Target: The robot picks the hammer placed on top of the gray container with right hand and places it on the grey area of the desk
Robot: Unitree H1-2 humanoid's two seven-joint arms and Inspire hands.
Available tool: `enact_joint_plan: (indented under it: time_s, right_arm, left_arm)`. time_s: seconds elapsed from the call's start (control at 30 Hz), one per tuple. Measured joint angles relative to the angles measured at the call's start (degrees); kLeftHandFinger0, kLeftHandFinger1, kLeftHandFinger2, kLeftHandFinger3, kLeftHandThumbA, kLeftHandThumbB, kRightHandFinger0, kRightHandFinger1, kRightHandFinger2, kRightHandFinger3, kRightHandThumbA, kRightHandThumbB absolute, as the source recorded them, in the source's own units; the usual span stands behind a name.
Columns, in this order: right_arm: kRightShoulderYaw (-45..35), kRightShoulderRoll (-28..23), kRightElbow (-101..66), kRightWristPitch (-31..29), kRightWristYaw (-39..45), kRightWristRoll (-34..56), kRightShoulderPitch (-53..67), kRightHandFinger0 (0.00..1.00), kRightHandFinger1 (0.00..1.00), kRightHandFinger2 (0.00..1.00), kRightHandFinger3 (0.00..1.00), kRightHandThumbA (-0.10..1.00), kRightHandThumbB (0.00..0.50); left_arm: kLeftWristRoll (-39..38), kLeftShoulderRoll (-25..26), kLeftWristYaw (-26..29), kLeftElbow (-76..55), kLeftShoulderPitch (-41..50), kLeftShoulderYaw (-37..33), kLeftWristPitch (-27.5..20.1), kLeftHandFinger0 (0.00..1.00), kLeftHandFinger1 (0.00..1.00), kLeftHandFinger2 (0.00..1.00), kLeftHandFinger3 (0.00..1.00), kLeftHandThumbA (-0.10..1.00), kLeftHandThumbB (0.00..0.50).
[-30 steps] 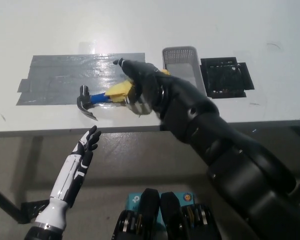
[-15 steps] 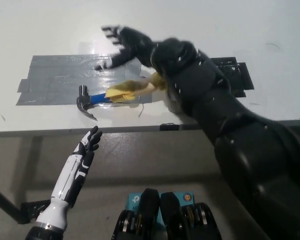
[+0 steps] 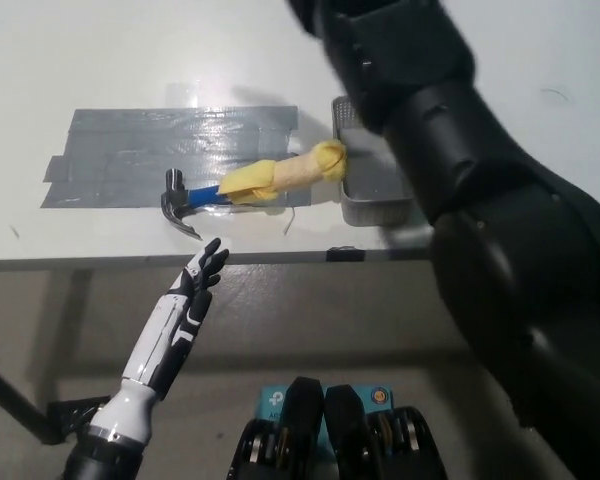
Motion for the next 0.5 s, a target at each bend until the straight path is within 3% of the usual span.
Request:
enact_joint_plan:
  time_s: [0.1,0.13,0.3,0.37,0.5]
  right_arm:
    - [0.79,-2.1,-5.8,1.03,0.39,0.0,2.5,1.0,1.0,1.0,1.0,0.95,0.5]
    - [0.93,-2.91,-8.11,1.28,0.54,-0.02,3.62,1.0,1.0,1.0,1.0,0.97,0.472]
    - [1.01,-6.68,-17.84,2.74,1.27,-0.01,10.24,1.0,1.0,1.0,1.0,1.0,0.5]
    - [0.99,-8.21,-21.26,3.49,1.44,0.0,13.39,1.0,1.0,1.0,1.0,0.97,0.442]
    - [0.68,-11.35,-27.21,4.86,1.89,0.26,20.11,1.0,1.0,1.0,1.0,0.95,0.471]
  left_arm:
    - [0.0,0.0,0.0,0.49,0.0,0.0,0.0,1.0,1.0,1.0,1.0,1.0,0.25]
    - [0.0,-0.01,0.0,0.74,-0.03,0.02,0.0,1.0,1.0,1.0,1.0,1.0,0.243]
    - [-0.01,-0.01,0.02,1.69,-0.03,0.05,0.02,1.0,1.0,1.0,1.0,1.0,0.257]
    - [-0.01,-0.01,0.02,1.98,-0.03,0.07,0.02,1.0,1.0,1.0,1.0,1.0,0.248]
    - [-0.01,-0.02,0.02,2.87,-0.03,0.08,0.02,1.0,1.0,1.0,1.0,1.0,0.251]
